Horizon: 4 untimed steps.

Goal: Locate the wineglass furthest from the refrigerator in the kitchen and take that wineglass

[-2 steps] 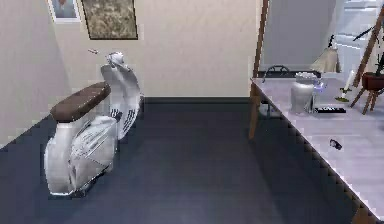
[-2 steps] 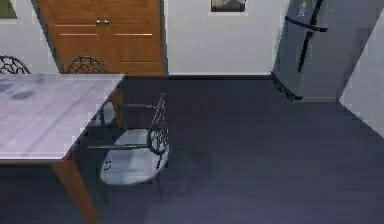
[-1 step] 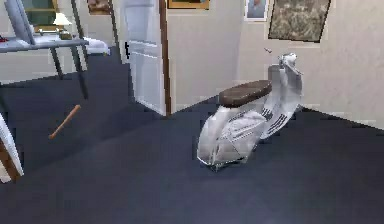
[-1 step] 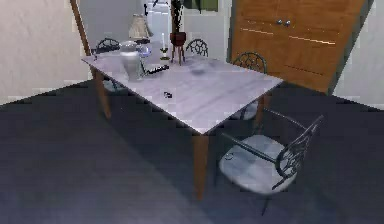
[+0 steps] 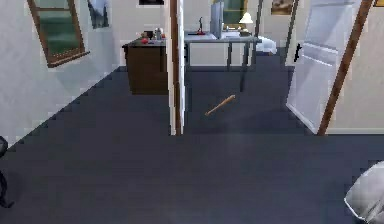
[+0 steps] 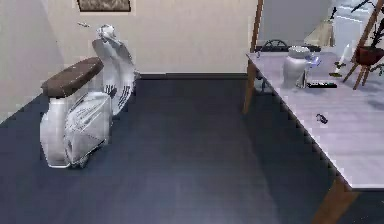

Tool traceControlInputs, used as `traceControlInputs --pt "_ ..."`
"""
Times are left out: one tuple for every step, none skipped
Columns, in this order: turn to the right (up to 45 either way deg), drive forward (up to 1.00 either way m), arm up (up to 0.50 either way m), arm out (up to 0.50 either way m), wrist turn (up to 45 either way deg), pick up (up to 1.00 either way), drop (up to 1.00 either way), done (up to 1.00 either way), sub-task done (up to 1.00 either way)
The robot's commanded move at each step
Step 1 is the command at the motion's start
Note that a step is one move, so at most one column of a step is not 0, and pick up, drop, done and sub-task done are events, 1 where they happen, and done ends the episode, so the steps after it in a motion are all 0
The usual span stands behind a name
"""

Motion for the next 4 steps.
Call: traceControlInputs --pt "-45.0 0.0 0.0 0.0 0.0 0.0 0.0 0.0 0.0" --pt "-15.0 0.0 0.0 0.0 0.0 0.0 0.0 0.0 0.0" --pt "0.0 1.0 0.0 0.0 0.0 0.0 0.0 0.0 0.0" --pt "0.0 0.2 0.0 0.0 0.0 0.0 0.0 0.0 0.0"
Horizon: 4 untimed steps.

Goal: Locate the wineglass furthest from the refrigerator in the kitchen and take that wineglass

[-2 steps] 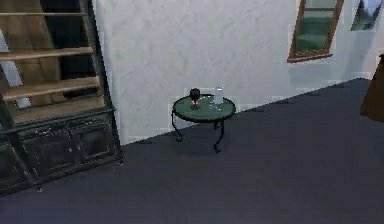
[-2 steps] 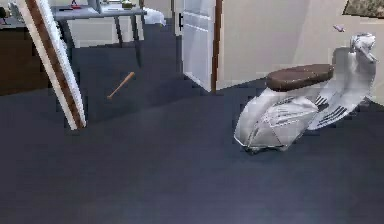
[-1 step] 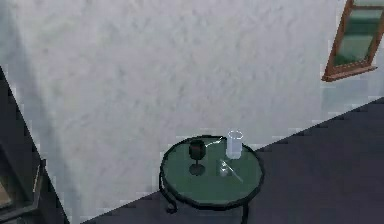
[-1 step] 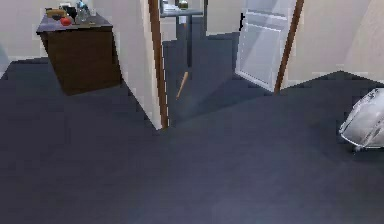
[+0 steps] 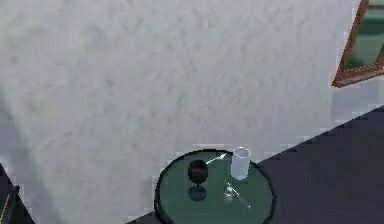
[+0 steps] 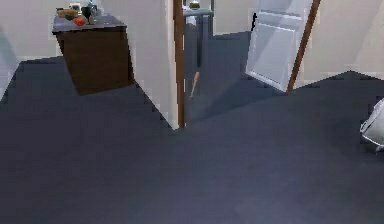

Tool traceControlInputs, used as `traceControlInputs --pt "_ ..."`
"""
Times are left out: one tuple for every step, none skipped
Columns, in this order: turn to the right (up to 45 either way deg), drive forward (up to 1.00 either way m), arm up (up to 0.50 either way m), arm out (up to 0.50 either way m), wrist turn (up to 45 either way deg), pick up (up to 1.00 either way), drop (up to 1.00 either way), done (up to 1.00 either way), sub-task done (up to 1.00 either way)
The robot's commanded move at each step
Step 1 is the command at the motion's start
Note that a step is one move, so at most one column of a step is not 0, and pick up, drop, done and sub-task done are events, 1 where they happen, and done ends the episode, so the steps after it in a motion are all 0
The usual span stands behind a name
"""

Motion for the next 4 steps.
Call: traceControlInputs --pt "-45.0 0.0 0.0 0.0 0.0 0.0 0.0 0.0 0.0" --pt "-45.0 0.0 0.0 0.0 0.0 0.0 0.0 0.0 0.0" --pt "-24.0 0.0 0.0 0.0 0.0 0.0 0.0 0.0 0.0" --pt "0.0 1.0 0.0 0.0 0.0 0.0 0.0 0.0 0.0"
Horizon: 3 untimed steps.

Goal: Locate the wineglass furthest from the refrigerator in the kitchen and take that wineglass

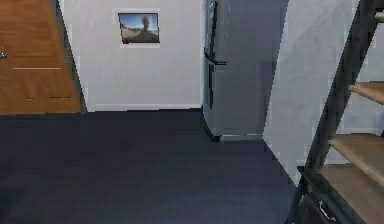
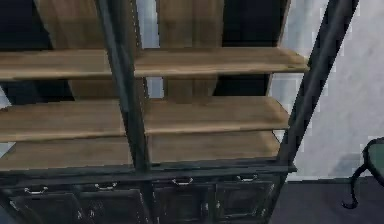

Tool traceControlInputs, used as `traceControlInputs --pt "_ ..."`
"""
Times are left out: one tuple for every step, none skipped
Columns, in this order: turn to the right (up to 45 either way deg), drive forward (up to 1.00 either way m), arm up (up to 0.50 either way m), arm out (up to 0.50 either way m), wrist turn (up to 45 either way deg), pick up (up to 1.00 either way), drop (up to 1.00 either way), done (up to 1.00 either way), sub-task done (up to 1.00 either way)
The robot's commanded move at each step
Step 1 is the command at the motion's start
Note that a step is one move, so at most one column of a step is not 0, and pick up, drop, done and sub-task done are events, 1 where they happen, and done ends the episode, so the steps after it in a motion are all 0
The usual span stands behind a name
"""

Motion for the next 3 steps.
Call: traceControlInputs --pt "0.0 1.0 0.0 0.0 0.0 0.0 0.0 0.0 0.0" --pt "-3.0 0.0 0.0 0.0 0.0 0.0 0.0 0.0 0.0" --pt "0.0 0.4 0.0 0.0 0.0 0.0 0.0 0.0 0.0"
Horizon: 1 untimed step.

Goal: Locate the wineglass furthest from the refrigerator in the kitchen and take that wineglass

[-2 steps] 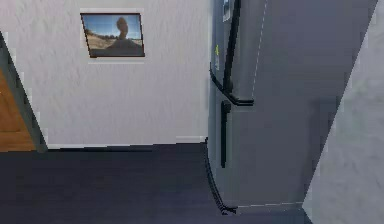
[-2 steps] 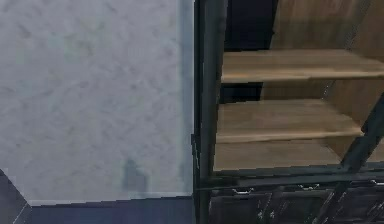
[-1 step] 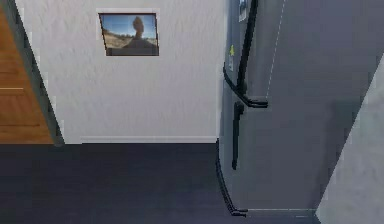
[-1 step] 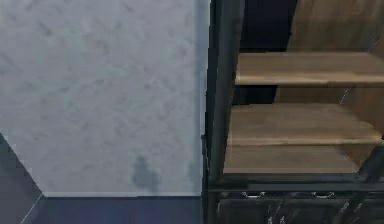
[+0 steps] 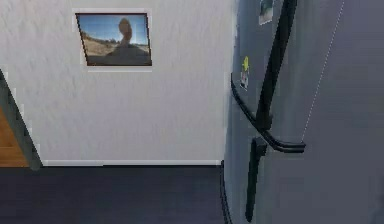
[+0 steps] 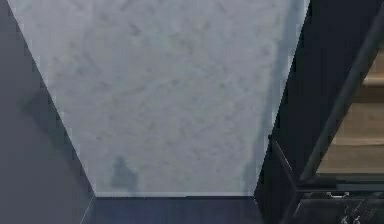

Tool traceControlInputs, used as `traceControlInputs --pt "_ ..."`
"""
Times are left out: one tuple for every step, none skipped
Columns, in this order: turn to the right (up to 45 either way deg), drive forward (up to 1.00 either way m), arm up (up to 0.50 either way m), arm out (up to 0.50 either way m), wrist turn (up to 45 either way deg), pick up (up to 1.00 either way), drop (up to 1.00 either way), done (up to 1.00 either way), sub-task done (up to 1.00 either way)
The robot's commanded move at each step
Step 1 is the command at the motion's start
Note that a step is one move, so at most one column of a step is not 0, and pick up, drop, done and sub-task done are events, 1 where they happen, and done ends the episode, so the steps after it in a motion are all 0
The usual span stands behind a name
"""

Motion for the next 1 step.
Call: traceControlInputs --pt "-45.0 0.0 0.0 0.0 0.0 0.0 0.0 0.0 0.0"
